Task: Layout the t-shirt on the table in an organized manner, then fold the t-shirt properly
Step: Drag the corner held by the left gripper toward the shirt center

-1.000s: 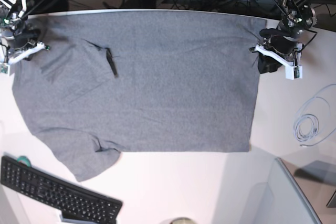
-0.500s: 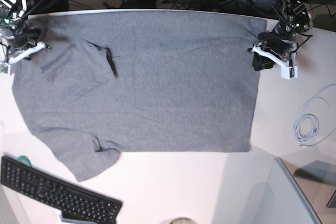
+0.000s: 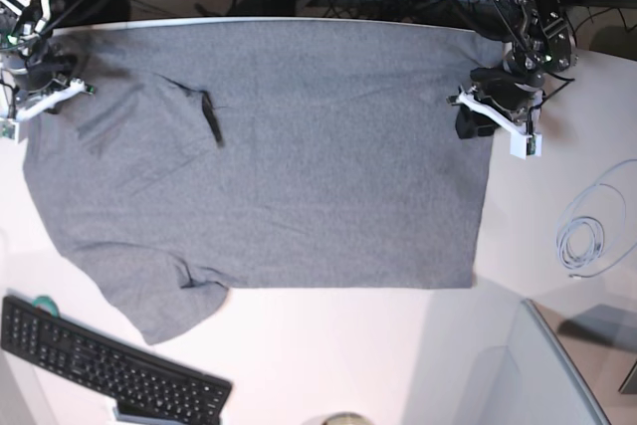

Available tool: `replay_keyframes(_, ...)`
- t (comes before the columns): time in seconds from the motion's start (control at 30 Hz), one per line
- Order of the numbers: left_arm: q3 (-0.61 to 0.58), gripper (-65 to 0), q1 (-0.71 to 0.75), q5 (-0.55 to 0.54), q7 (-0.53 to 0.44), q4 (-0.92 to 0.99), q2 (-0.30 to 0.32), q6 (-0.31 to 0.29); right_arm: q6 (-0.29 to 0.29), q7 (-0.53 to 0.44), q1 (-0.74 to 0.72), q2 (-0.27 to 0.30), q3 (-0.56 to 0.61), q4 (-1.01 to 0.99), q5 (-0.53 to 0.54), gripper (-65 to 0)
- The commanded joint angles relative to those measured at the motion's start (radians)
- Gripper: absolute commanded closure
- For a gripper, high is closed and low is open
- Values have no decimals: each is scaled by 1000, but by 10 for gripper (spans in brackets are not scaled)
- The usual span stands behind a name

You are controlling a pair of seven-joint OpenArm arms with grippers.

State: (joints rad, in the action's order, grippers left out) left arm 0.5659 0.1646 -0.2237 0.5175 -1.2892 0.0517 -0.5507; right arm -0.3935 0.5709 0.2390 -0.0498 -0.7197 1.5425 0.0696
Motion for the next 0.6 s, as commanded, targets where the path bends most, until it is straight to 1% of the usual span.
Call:
replay_keyframes(0.0,3,-191,-7,-10,-17,-14,10,-6,-3,-19,-5,9,-1,13,6,-8)
replay_keyframes(0.17,6,-179,-7,-10,-17,-8,12,-6,-3,-19,-7,9,-1,13,6,-8)
replay_keyframes(0.2,7,-155,-7,-10,-17,-8,14,-6,-3,-19,-7,9,-1,13,6,-8)
replay_keyframes(0.3,7,-28,-6,-10,-17,-8,15,-6,-3,-19,-7,9,-1,13,6,-8)
replay_keyframes(0.33,7,0,-6,-10,-17,-8,15,-6,-3,-19,-7,9,-1,13,6,-8)
replay_keyframes(0.57,10,0,-6,-13,-17,-17,15,-4,-3,-19,-7,9,-1,11,6,-8)
